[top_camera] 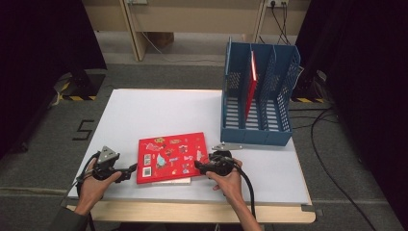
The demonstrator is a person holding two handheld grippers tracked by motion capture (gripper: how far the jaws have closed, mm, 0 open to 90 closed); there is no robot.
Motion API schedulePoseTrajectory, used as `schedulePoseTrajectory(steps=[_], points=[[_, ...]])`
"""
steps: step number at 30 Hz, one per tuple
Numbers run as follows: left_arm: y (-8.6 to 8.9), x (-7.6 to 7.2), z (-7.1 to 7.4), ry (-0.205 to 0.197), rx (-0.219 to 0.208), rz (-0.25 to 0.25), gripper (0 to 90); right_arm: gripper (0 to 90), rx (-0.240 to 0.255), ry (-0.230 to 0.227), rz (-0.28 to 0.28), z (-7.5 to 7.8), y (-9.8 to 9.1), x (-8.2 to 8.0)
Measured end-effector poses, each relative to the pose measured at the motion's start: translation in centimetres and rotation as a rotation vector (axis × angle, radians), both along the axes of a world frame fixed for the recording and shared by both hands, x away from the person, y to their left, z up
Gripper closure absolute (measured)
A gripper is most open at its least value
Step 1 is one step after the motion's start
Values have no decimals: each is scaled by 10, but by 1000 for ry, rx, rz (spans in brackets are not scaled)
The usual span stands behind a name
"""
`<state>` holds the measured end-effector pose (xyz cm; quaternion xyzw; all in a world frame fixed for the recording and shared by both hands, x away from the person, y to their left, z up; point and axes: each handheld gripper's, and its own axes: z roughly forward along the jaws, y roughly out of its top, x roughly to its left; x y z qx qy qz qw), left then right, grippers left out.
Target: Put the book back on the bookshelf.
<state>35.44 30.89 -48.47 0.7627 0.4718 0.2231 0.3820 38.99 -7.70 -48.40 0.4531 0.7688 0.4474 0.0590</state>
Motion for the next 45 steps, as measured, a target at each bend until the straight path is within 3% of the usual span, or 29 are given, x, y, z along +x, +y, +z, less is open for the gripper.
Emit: schedulePoseTrajectory(steps=[6,14,31,36,40,45], points=[[-5,0,1,-6,-13,-9,157,287,9,3,2,-1,-1,0],[-5,2,0,29,-27,-8,152,288,4,5,6,-3,1,1],[-5,1,-1,39,-33,-5,173,252,6,34,4,-8,4,3],[-4,1,-3,47,-48,7,174,238,52,68,-24,-8,4,4],[-4,1,-3,49,-50,6,183,253,60,71,-21,-8,2,5],[-5,1,-4,50,-49,3,200,279,130,106,-21,-11,3,5]])
